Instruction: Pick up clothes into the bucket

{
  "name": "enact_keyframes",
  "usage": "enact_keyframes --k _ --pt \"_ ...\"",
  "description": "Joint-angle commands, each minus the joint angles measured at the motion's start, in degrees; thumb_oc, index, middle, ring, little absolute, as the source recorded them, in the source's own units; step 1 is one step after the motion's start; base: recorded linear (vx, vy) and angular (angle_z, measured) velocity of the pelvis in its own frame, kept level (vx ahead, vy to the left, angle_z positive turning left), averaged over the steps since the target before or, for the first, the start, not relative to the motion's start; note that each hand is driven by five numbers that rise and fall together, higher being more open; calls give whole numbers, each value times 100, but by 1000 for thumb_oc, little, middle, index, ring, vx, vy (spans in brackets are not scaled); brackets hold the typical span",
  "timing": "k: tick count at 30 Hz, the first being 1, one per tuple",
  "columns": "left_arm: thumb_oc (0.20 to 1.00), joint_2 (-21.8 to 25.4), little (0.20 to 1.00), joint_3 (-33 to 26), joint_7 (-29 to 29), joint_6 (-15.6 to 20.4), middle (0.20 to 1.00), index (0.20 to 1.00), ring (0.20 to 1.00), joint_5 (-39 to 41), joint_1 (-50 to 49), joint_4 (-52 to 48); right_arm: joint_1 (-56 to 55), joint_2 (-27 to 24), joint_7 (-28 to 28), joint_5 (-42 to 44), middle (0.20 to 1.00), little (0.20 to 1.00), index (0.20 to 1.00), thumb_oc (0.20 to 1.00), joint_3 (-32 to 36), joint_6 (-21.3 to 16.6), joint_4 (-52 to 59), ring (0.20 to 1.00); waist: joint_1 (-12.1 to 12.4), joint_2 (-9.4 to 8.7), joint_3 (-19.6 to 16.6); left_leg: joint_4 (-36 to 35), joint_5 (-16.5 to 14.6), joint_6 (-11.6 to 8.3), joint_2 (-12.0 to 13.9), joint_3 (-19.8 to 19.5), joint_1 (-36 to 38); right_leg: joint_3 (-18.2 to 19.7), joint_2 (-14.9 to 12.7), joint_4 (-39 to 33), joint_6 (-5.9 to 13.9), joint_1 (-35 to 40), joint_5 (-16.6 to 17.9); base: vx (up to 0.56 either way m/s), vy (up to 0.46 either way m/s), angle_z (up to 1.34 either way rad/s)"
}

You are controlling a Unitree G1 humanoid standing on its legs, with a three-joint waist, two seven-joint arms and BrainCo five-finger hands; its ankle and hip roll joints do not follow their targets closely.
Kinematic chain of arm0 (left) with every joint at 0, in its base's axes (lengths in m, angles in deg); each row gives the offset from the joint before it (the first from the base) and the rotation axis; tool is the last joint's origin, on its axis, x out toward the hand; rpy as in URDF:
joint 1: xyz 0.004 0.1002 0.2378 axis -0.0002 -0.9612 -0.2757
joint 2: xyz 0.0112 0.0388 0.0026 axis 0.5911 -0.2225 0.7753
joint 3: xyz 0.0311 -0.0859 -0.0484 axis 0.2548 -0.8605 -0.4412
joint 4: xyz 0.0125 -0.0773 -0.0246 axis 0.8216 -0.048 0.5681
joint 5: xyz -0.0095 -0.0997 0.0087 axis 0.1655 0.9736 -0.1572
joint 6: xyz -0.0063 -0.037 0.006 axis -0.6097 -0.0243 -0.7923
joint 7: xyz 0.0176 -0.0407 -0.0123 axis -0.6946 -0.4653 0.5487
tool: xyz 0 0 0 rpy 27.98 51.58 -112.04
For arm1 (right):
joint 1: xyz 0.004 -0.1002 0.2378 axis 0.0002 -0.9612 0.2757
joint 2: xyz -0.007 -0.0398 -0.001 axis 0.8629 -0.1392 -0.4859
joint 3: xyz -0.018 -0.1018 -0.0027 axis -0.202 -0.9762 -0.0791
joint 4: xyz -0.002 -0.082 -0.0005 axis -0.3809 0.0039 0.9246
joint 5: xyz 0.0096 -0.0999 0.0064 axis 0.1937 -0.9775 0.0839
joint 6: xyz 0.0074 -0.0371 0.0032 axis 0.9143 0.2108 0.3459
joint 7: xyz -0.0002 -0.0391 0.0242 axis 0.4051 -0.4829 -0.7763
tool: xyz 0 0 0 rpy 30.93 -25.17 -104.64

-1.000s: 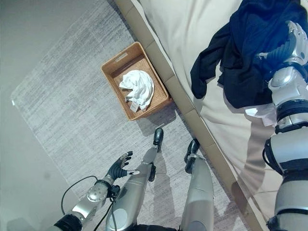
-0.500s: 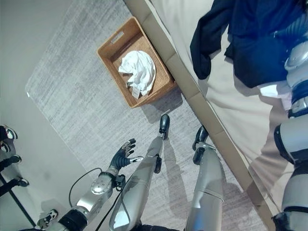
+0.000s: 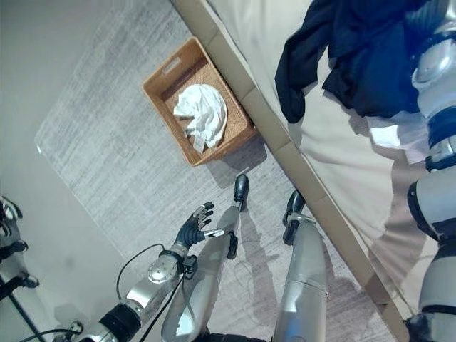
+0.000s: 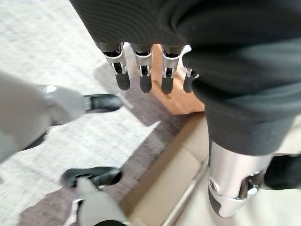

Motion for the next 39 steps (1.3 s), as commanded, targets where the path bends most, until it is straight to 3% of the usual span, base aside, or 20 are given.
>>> enact_keyframes --k 1,8,17,22,28,39 --pt "1000 336 1000 -177 62 184 1000 1000 1000 144 31 194 326 -752 529 252 200 200 200 200 -253 -270 924 200 -80 -319 57 120 -508 -71 195 -34 586 194 13 -1372 742 871 881 -110 81 2" --pt "1000 576 1000 -403 14 214 1000 1000 1000 -6 -156 248 234 -1085 699 258 200 200 200 200 72 -339 1791 200 -196 -605 37 192 -704 -27 164 26 1351 207 86 -1798 793 1874 1040 2 63 -7" --pt "1000 972 1000 -779 -245 260 1000 1000 1000 80 -555 -294 -518 -1325 836 160 200 200 200 200 875 -353 2476 200 -319 -947 -783 132 -1002 77 179 167 2249 239 246 -2569 912 3083 1290 76 61 -13" --pt "1000 1345 1000 -1136 -434 319 1000 1000 1000 237 -532 -1168 -921 -1408 551 76 200 200 200 200 1049 -322 2588 200 -385 -1110 -1392 -186 -1083 69 260 298 2809 263 357 -3129 991 3695 1369 81 45 -15" --pt "1000 1405 1000 -1476 -515 283 1000 1000 1000 413 -638 -1739 -1252 -1443 249 115 200 200 200 200 1152 -275 2449 200 -396 -1313 -1910 -297 -1225 40 338 511 3185 326 462 -3750 1055 4172 1573 75 11 -15" --pt "1000 1572 1000 -1727 -516 228 1000 1000 1000 435 -33 -2516 -2326 -1516 -309 297 200 200 200 200 1638 -453 3423 200 -459 -1449 -2455 -299 -1450 18 412 677 3693 348 514 -4004 1071 4816 1506 82 -1 -12"
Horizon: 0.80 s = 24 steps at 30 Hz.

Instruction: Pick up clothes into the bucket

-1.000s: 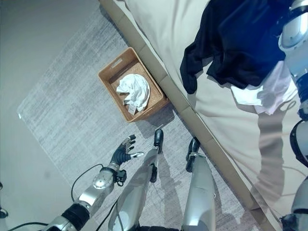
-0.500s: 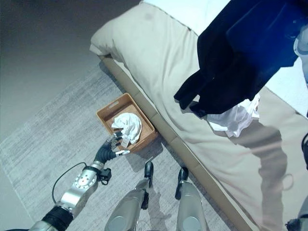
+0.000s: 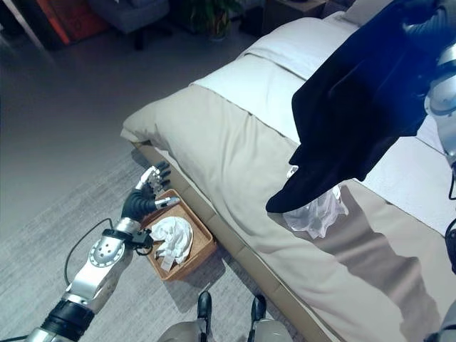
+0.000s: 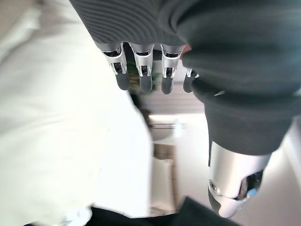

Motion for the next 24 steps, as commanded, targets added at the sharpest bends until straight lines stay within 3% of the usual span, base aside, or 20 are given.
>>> enact_keyframes --k 1,14,19,24 --pt "1000 275 1000 59 -37 251 1000 1000 1000 110 554 -437 -212 -252 -389 414 200 200 200 200 79 -316 646 200 10 -409 -887 302 -784 -58 -10 39 195 35 -402 234 495 -91 27 69 -2 -2" --pt "1000 205 1000 1288 27 85 1000 1000 1000 -167 2850 302 -376 140 -1366 1151 200 200 200 200 -318 -451 2546 200 -79 -413 -1127 319 -879 -57 43 142 467 105 -362 145 510 173 14 22 1 -8" --pt "1000 -38 1000 1773 40 15 1000 1000 1000 -298 3451 710 -221 378 -1526 1424 200 200 200 200 -517 -527 3123 200 -112 -422 -1147 293 -868 -50 53 128 510 93 -363 145 519 200 24 0 0 0" --pt "1000 -410 1000 2065 102 -56 1000 1000 1000 -442 3788 1213 -75 923 -1530 1573 200 200 200 200 -567 -604 3616 200 -109 -408 -1133 291 -877 -27 44 115 566 100 -367 149 533 250 20 0 0 0"
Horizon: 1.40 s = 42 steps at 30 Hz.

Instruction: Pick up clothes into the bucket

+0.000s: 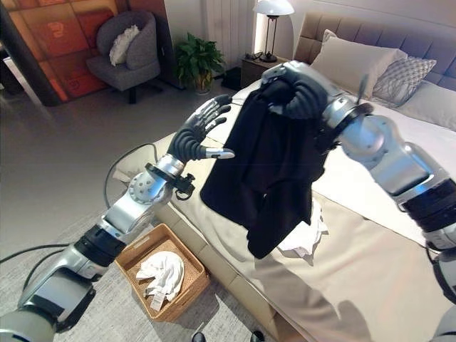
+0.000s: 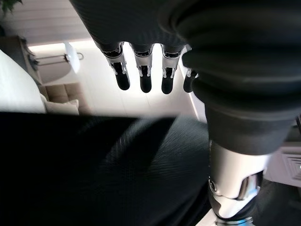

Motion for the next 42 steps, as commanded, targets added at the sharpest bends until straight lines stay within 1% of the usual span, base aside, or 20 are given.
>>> enact_keyframes --k 1,2,3,4,9,12,18,22,25,27,28,29,30,35,41,42 --pt "1000 -348 1000 246 148 65 1000 1000 1000 -350 716 912 844 430 178 362 200 200 200 200 118 -367 335 200 61 -316 -382 297 -726 7 -30 -38 199 -62 -454 321 551 -99 -59 0 0 0" --pt "1000 -353 1000 247 150 70 1000 1000 1000 -353 721 920 848 430 179 362 200 200 200 200 116 -365 335 200 61 -315 -379 297 -726 7 -31 -38 201 -63 -454 321 552 -97 -59 0 0 0" --pt "1000 -449 1000 289 189 53 1000 1000 1000 -433 770 1077 930 607 180 422 200 200 200 200 100 -414 450 200 68 -317 -377 294 -729 14 -34 -44 208 -64 -458 318 551 -95 -62 0 0 0" --pt "1000 -451 1000 289 190 56 1000 1000 1000 -435 772 1082 932 607 180 422 200 200 200 200 98 -412 451 200 67 -316 -375 293 -729 14 -34 -45 209 -65 -458 318 551 -94 -62 0 0 0" --pt "1000 -792 1000 304 354 2 1000 1000 1000 -714 817 1462 977 1060 130 611 200 200 200 200 91 -493 800 200 60 -328 -349 292 -716 28 -42 -69 201 -71 -468 349 541 -98 -76 0 0 0" --pt "1000 -946 1000 339 391 -23 1000 1000 1000 -783 856 1564 971 1237 82 703 200 200 200 200 74 -526 1001 200 59 -334 -334 290 -719 37 -56 -84 213 -82 -469 361 544 -89 -80 0 0 0" --pt "1000 -1104 1000 460 440 -73 1000 1000 1000 -997 1028 1745 1124 1512 102 694 200 200 200 200 -2 -542 1093 200 58 -338 -317 301 -732 56 -66 -82 225 -90 -487 358 555 -79 -66 0 0 0" --pt "1000 -1233 1000 507 386 -47 1000 1000 1000 -777 1084 1780 1322 1657 164 682 200 200 200 200 -64 -551 1005 200 45 -346 -315 309 -730 62 -75 -83 209 -85 -499 366 562 -94 -55 0 0 0" --pt "1000 -1259 1000 533 182 29 1000 1000 1000 -142 1060 1667 1402 1738 188 696 200 200 200 200 -84 -549 913 200 40 -348 -329 308 -728 66 -80 -80 215 -71 -508 370 566 -103 -45 0 0 0" --pt "1000 -1239 1000 592 18 15 1000 1000 1000 239 1054 1583 1432 1766 203 711 200 200 200 200 -97 -537 829 200 33 -341 -341 298 -722 65 -87 -78 216 -70 -513 364 568 -100 -42 0 0 0" --pt "715 -1243 715 632 -105 12 715 715 715 655 1008 1548 1445 1807 226 726 200 200 200 200 -108 -536 742 200 31 -334 -353 290 -720 64 -91 -82 219 -78 -517 364 570 -103 -37 0 0 0" --pt "583 -1240 583 631 -109 13 583 583 583 662 1009 1549 1447 1809 226 726 200 200 200 200 -110 -539 738 200 29 -335 -355 290 -720 64 -91 -82 218 -78 -517 365 570 -104 -38 0 0 0" --pt "200 -1225 200 641 -167 -6 200 200 200 946 976 1522 1463 1822 260 694 200 200 200 200 -115 -522 665 200 24 -330 -363 287 -716 65 -90 -87 220 -75 -525 367 570 -102 -33 0 0 0" --pt "200 -1168 200 623 -209 -3 200 200 200 1136 933 1483 1447 1863 304 632 200 200 200 200 -106 -518 554 200 24 -328 -375 275 -714 64 -93 -94 224 -80 -531 367 567 -106 -32 0 0 0" --pt "200 -1213 200 529 -163 26 200 200 200 1282 894 1506 1428 1945 344 488 200 200 200 200 -82 -490 423 200 42 -343 -365 287 -709 69 -101 -107 208 -77 -543 367 561 -95 -31 0 0 0" --pt "200 -1213 200 528 -163 27 200 200 200 1282 895 1506 1429 1945 344 488 219 219 219 219 -82 -490 422 219 41 -343 -365 287 -709 69 -101 -107 208 -77 -543 367 561 -96 -31 0 0 0"
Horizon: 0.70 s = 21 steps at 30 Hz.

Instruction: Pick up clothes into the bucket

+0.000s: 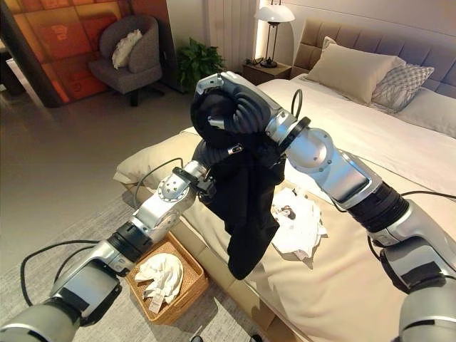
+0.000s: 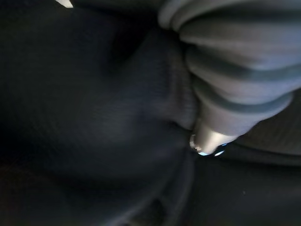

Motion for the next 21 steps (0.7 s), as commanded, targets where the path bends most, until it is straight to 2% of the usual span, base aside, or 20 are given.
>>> enact_keyframes --k 1,2,12,20,21 --pt "200 -303 200 383 -22 102 200 200 200 156 671 432 1248 643 289 373 219 219 219 219 41 -458 135 219 10 -331 -344 287 -711 69 -94 -94 196 -66 -535 367 562 -117 -34 0 0 0" --pt "200 -308 200 338 -10 108 200 200 200 194 654 454 1248 661 301 356 1000 1000 1000 1000 55 -447 115 1000 17 -336 -342 286 -712 72 -96 -100 200 -79 -536 368 559 -112 -33 0 0 0" --pt "200 -275 200 29 149 177 200 200 200 485 614 471 1245 702 377 324 1000 1000 1000 1000 160 -457 98 1000 21 -359 -356 284 -713 67 -89 -103 211 -83 -525 348 548 -97 -38 0 0 0" --pt "200 140 200 -438 309 269 200 200 200 710 465 236 1013 387 626 619 1000 1000 1000 1000 648 -479 97 1000 25 -349 -376 274 -714 55 -60 -85 232 -76 -508 324 543 -83 -49 0 0 0" --pt "200 345 200 -611 348 312 200 200 200 737 375 53 855 251 713 776 1000 1000 1000 1000 895 -486 105 1000 23 -341 -375 267 -718 50 -51 -81 236 -73 -505 312 544 -80 -48 0 0 0"
